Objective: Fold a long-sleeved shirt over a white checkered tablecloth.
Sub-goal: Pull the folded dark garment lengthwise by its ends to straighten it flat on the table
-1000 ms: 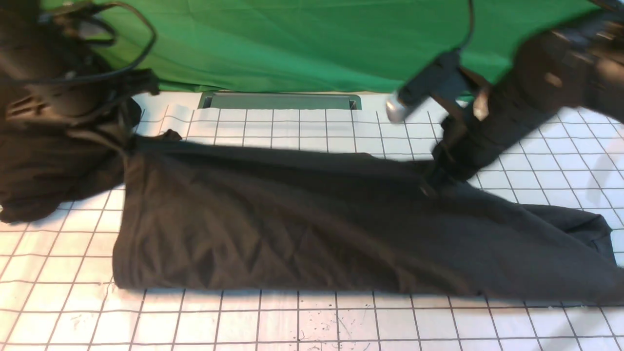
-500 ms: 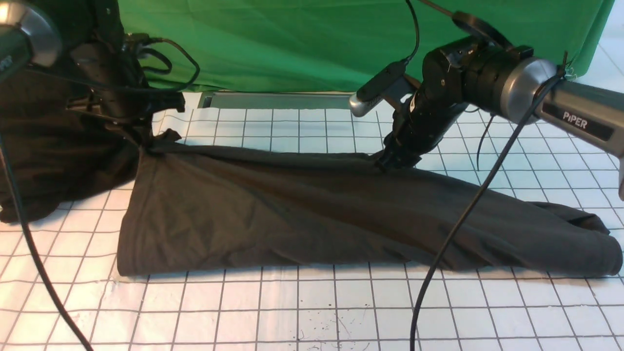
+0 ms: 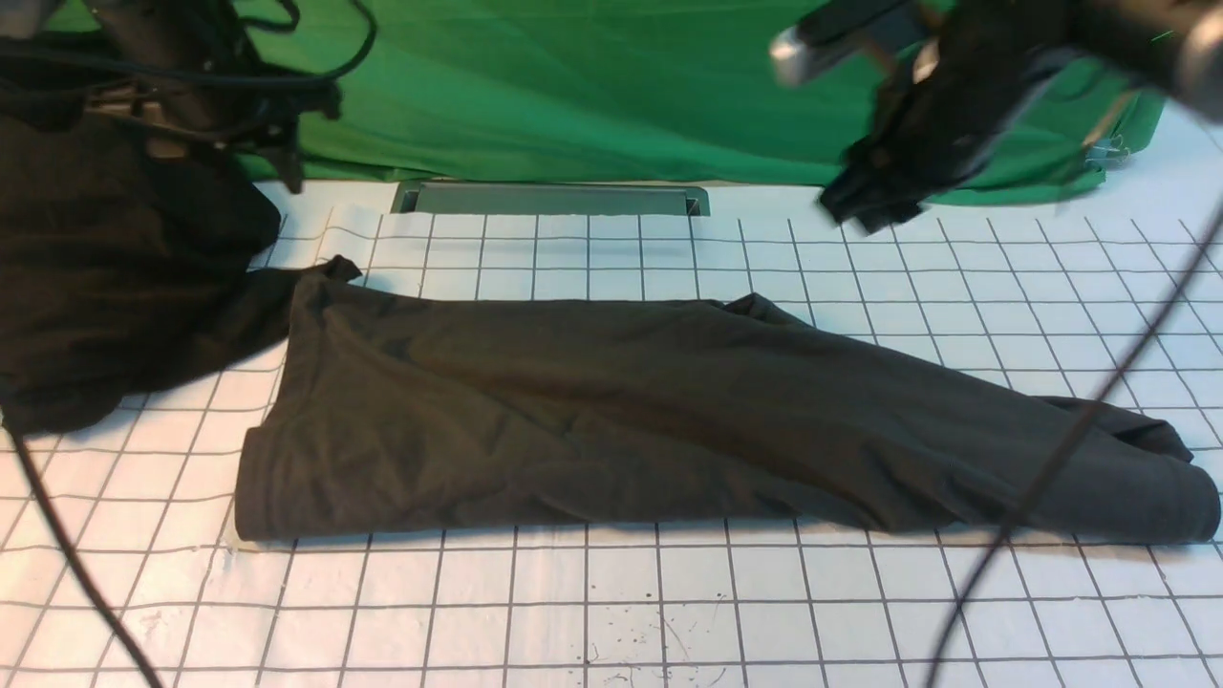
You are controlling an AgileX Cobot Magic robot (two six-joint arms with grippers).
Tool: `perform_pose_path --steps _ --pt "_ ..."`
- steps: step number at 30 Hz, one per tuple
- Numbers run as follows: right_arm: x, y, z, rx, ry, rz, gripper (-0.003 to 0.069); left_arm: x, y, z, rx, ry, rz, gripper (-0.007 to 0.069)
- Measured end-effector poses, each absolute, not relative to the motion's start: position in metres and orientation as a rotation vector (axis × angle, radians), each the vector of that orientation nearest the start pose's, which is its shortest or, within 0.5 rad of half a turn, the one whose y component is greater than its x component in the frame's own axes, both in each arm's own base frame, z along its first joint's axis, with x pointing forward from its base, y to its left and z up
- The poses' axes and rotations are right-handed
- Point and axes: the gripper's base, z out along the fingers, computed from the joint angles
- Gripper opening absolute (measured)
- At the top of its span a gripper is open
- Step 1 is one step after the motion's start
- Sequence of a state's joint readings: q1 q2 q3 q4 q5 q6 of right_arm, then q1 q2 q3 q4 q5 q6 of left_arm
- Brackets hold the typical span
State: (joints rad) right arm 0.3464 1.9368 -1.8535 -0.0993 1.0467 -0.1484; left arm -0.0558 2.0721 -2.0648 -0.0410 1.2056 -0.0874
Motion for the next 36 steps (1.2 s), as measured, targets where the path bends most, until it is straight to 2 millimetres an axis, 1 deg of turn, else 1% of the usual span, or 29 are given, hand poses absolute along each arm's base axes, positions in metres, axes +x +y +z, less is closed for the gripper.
perform_pose_path --steps 1,2,3,4,5,6,8,10,11,12,13,14,15,17,19,20,21,22,23,24,25,26,27,28,30,32,34,35,36 --pt "0.409 0.124 0.321 -0.631 2.545 -0.074 0.0098 0.45 -0.036 0.311 -0.013 2.715 -0.126 0.016" --pt "0.408 0.103 0.32 -0.578 2.587 -0.095 0.0058 0.444 -0.046 0.31 0.031 2.73 -0.146 0.0106" --pt "0.406 0.088 0.317 -0.542 2.628 -0.108 0.0034 0.434 -0.056 0.306 0.079 2.76 -0.161 0.006" --pt "0.403 0.063 0.306 -0.48 2.713 -0.131 0.002 0.425 -0.07 0.302 0.14 2.787 -0.17 0.0027" --pt "0.403 0.063 0.306 -0.48 2.713 -0.131 0.002 0.422 -0.074 0.297 0.16 2.803 -0.172 0.002" --pt "0.398 0.038 0.287 -0.409 2.819 -0.131 0.0023 0.41 -0.09 0.286 0.23 2.854 -0.178 0.0005" --pt "0.394 0.018 0.268 -0.349 2.889 -0.098 0.0048 0.397 -0.108 0.268 0.313 2.909 -0.175 -0.0002" --pt "0.392 0.003 0.247 -0.291 2.926 -0.027 0.0122 0.386 -0.122 0.248 0.389 2.942 -0.155 -0.0006" --pt "0.392 -0.003 0.239 -0.259 2.928 0.011 0.0185 0.38 -0.128 0.234 0.425 2.96 -0.136 -0.0006" --pt "0.394 -0.006 0.232 -0.239 2.927 0.032 0.0243 0.376 -0.131 0.223 0.45 2.978 -0.12 -0.0006" --pt "0.395 -0.006 0.229 -0.237 2.926 0.035 0.0254 0.375 -0.132 0.221 0.454 2.986 -0.119 -0.0006" --pt "0.398 -0.009 0.219 -0.237 2.93 0.05 0.033 0.37 -0.133 0.206 0.476 3.004 -0.095 -0.0006" --pt "0.4 -0.009 0.214 -0.246 2.931 0.057 0.0363 0.368 -0.132 0.195 0.486 3.024 -0.074 -0.0006" --pt "0.403 -0.008 0.206 -0.253 2.94 0.067 0.0387 0.366 -0.13 0.186 0.476 3.038 -0.05 -0.0006" --pt "0.407 -0.008 0.188 -0.261 2.971 0.083 0.0397 0.365 -0.125 0.17 0.457 3.073 -0.021 -0.0006" --pt "0.407 -0.008 0.188 -0.261 2.971 0.083 0.0397 0.365 -0.125 0.169 0.457 3.076 -0.022 -0.0006" --pt "0.41 -0.008 0.177 -0.262 2.985 0.085 0.0384 0.365 -0.124 0.169 0.451 3.078 -0.022 -0.0006" --pt "0.41 -0.008 0.176 -0.262 2.985 0.085 0.0381 0.365 -0.124 0.168 0.451 3.079 -0.022 -0.0006" --pt "0.411 -0.008 0.172 -0.262 2.992 0.088 0.0334 0.365 -0.124 0.168 0.453 3.077 -0.02 -0.0005" --pt "0.411 -0.008 0.172 -0.262 2.993 0.088 0.0325 0.365 -0.124 0.168 0.453 3.078 -0.019 -0.0004" --pt "0.411 -0.008 0.171 -0.264 2.993 0.088 0.0223 0.365 -0.124 0.168 0.453 3.076 -0.018 -0.0004" --pt "0.411 -0.008 0.172 -0.264 2.992 0.087 0.0144 0.365 -0.124 0.168 0.453 3.076 -0.018 -0.0004" --pt "0.411 -0.008 0.173 -0.264 2.989 0.087 0.0086 0.365 -0.124 0.168 0.453 3.076 -0.018 -0.0004" --pt "0.411 -0.008 0.175 -0.264 2.984 0.086 0.0052 0.365 -0.124 0.168 0.453 3.076 -0.018 -0.0004" --pt "0.41 -0.008 0.182 -0.264 2.968 0.078 0.0023 0.365 -0.124 0.168 0.453 3.076 -0.018 -0.0004" --pt "0.408 -0.009 0.193 -0.268 2.938 0.063 0.0013 0.365 -0.124 0.168 0.449 3.077 -0.018 -0.0004" --pt "0.408 -0.009 0.197 -0.269 2.923 0.055 0.0011 0.365 -0.124 0.168 0.449 3.077 -0.018 -0.0004" --pt "0.408 -0.01 0.206 -0.275 2.881 0.027 0.001 0.365 -0.124 0.168 0.449 3.077 -0.018 -0.0004" --pt "0.408 -0.01 0.207 -0.276 2.877 0.023 0.001 0.365 -0.124 0.168 0.449 3.077 -0.018 -0.0004"
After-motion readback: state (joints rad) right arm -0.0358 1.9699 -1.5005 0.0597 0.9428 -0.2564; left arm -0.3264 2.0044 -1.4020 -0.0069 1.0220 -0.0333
